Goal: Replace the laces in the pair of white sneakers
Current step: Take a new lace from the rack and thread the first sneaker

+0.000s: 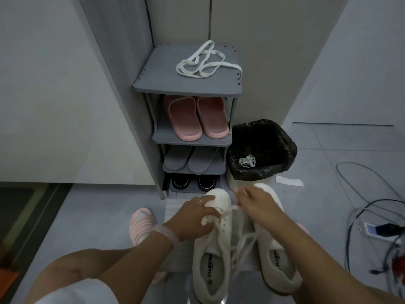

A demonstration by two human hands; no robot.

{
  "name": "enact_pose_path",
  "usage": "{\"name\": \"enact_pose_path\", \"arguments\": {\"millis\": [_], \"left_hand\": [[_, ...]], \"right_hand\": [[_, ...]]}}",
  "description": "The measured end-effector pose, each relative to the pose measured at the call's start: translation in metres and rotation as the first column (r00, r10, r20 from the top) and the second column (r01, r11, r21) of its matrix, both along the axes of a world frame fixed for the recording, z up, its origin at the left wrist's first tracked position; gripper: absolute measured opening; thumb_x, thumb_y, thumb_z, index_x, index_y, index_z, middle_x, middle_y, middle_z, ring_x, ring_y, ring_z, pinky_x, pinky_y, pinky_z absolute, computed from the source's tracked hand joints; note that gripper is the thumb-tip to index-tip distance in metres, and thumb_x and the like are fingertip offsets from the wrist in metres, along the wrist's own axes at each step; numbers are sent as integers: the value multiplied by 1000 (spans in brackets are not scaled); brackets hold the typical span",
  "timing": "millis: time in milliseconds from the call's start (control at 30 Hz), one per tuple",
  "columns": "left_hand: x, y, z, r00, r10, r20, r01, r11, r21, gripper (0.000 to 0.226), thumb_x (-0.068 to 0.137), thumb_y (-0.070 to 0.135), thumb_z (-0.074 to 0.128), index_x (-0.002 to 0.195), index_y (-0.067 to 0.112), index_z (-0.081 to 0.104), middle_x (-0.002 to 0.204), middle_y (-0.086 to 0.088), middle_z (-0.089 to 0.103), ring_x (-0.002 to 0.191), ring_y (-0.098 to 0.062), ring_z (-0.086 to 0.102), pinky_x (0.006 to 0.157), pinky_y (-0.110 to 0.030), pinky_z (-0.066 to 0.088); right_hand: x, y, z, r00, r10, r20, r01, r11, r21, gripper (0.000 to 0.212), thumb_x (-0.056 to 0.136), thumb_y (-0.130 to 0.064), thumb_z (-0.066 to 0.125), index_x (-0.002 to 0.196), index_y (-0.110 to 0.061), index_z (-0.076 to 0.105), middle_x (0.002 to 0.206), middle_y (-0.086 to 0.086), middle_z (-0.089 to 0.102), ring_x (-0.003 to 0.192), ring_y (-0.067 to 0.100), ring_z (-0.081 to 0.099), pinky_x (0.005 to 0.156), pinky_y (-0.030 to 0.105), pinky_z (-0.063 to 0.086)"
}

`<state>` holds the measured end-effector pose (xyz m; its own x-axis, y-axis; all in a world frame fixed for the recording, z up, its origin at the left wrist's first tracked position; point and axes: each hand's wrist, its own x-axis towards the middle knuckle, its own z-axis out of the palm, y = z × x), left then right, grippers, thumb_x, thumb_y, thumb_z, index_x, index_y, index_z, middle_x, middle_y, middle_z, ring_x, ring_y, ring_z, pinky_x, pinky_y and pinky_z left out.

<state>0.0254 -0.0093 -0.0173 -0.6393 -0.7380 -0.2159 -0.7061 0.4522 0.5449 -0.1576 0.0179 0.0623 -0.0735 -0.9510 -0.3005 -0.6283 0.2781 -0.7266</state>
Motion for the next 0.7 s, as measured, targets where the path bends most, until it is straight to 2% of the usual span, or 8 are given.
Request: {"name": "enact_pose_path", "arguments": {"millis": [67, 167, 233, 300, 400, 467, 567, 700], "left_hand": [[-3, 3, 6, 998, -54, 45, 56, 997, -48, 27, 86, 28, 56, 112, 28, 64, 145, 4, 37, 128, -18, 36, 103, -26, 25], [-6, 4, 8, 986, -93, 136, 104, 992, -78, 31, 87, 29, 53, 117, 25, 60, 143, 5, 39, 130, -17, 34, 104, -27, 25], [-8, 6, 6, 973, -113, 203, 134, 987, -93, 35, 88, 31, 50, 122, 24, 56, 145, 5, 37, 131, -18, 32, 106, -31, 25], [-11, 8, 7, 965, -140, 224, 168, 979, -112, 34, 88, 34, 48, 120, 25, 59, 145, 5, 37, 131, -18, 32, 106, -33, 25], [-15, 10, 10, 978, -141, 151, 162, 977, -138, 35, 84, 37, 48, 114, 24, 64, 134, 6, 50, 121, -16, 45, 99, -32, 33], [-19, 10, 11, 978, -110, 177, 137, 979, -151, 35, 84, 29, 49, 114, 20, 64, 131, 5, 53, 118, -16, 48, 97, -30, 35], [-30, 13, 10, 958, 11, 287, 58, 971, -233, 31, 90, 15, 40, 113, 7, 61, 123, -6, 56, 112, -21, 49, 95, -31, 36], [-31, 12, 13, 973, 227, -37, -229, 970, -76, 23, 91, 13, 46, 102, 4, 64, 109, -7, 61, 103, -18, 53, 87, -20, 38]], "right_hand": [[1, -10, 17, 980, -24, 200, 41, 996, -83, 16, 96, -36, 43, 104, -31, 56, 89, -12, 57, 77, -1, 57, 67, 18, 42], [5, -18, 27, 886, -9, 464, 39, 998, -55, 35, 97, -34, 44, 132, -36, 42, 111, -17, 53, 91, -12, 57, 84, 16, 42], [6, -16, 21, 943, 32, 330, -17, 999, -48, 41, 97, -29, 45, 138, -30, 39, 125, -14, 43, 115, 0, 44, 99, 23, 36], [4, -6, 3, 995, 24, 92, -19, 998, -57, 34, 97, -21, 45, 131, -17, 49, 125, -5, 46, 117, 9, 44, 98, 24, 34], [8, 22, -29, 993, -106, -46, 111, 989, 101, 25, 95, -17, 41, 94, -3, 63, 93, 11, 64, 80, 18, 57, 77, 31, 46], [19, 39, -45, 998, -56, -29, 62, 956, 287, 29, 94, -22, 43, 76, -5, 60, 69, 8, 62, 58, 16, 55, 66, 30, 51], [33, 48, -64, 994, -9, -109, 41, 953, 299, 40, 96, -41, 40, 66, -16, 50, 60, -4, 53, 52, 7, 49, 58, 21, 46], [36, 48, -74, 982, -137, -129, 161, 966, 202, 34, 96, -41, 43, 73, -16, 48, 64, -8, 47, 57, 3, 43, 50, 14, 31]]}}
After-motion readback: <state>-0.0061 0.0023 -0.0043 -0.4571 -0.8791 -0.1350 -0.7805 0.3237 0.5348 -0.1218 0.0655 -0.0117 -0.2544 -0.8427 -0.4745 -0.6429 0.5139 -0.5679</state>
